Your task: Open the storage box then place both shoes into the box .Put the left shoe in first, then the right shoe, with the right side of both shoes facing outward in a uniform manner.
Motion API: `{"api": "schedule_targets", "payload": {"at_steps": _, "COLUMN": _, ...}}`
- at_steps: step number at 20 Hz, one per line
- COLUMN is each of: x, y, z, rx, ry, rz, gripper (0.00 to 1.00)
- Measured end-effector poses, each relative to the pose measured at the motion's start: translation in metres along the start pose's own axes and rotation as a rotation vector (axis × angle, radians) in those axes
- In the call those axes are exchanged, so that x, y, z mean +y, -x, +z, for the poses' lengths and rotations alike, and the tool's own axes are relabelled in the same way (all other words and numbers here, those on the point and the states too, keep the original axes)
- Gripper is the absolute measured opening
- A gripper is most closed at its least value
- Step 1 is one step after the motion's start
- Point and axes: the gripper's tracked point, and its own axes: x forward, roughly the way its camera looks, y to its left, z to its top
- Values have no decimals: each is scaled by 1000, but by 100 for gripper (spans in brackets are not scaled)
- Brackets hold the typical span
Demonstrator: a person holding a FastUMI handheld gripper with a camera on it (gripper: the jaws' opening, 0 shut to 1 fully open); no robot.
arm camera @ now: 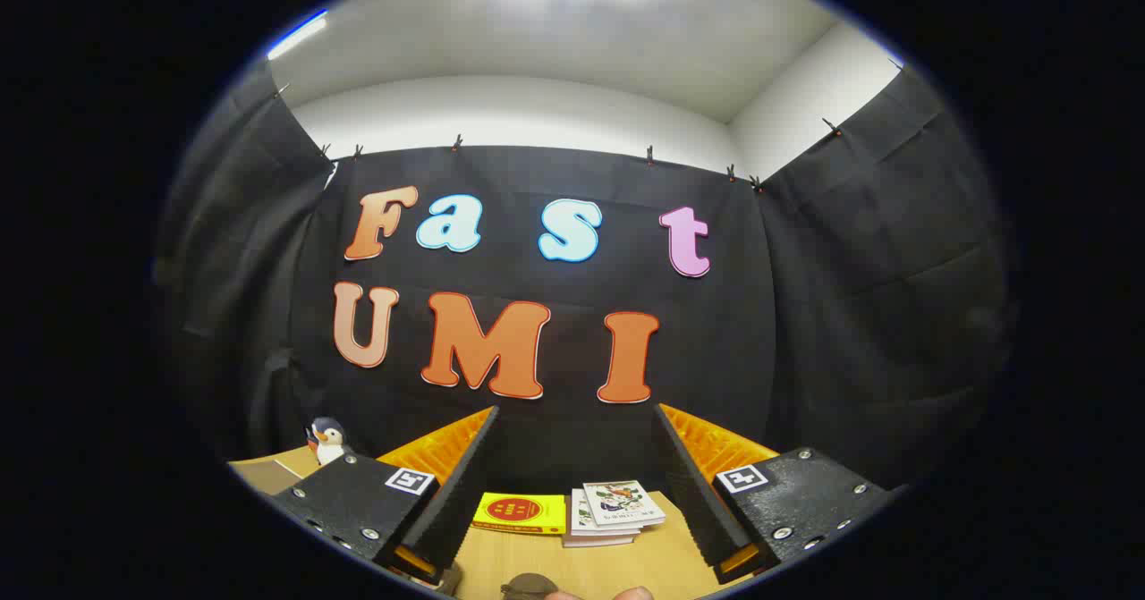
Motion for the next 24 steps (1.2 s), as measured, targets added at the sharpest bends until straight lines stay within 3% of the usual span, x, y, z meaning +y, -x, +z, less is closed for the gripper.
{"api": "schedule_targets", "payload": {"at_steps": 5, "x": -3, "y": 0, "z": 6, "rx": 4, "ry": 15, "rz": -16, "gripper": 99}}
{"api": "schedule_targets", "payload": {"at_steps": 15, "x": 12, "y": 7, "z": 10, "rx": 15, "ry": -14, "rz": 32, "gripper": 99}}
{"api": "schedule_targets", "payload": {"at_steps": 21, "x": 18, "y": 5, "z": -4, "rx": 22, "ry": -18, "rz": 34, "gripper": 99}}
{"api": "schedule_targets", "payload": {"at_steps": 24, "x": 40, "y": 8, "z": -26, "rx": 74, "ry": -54, "rz": 84, "gripper": 99}}
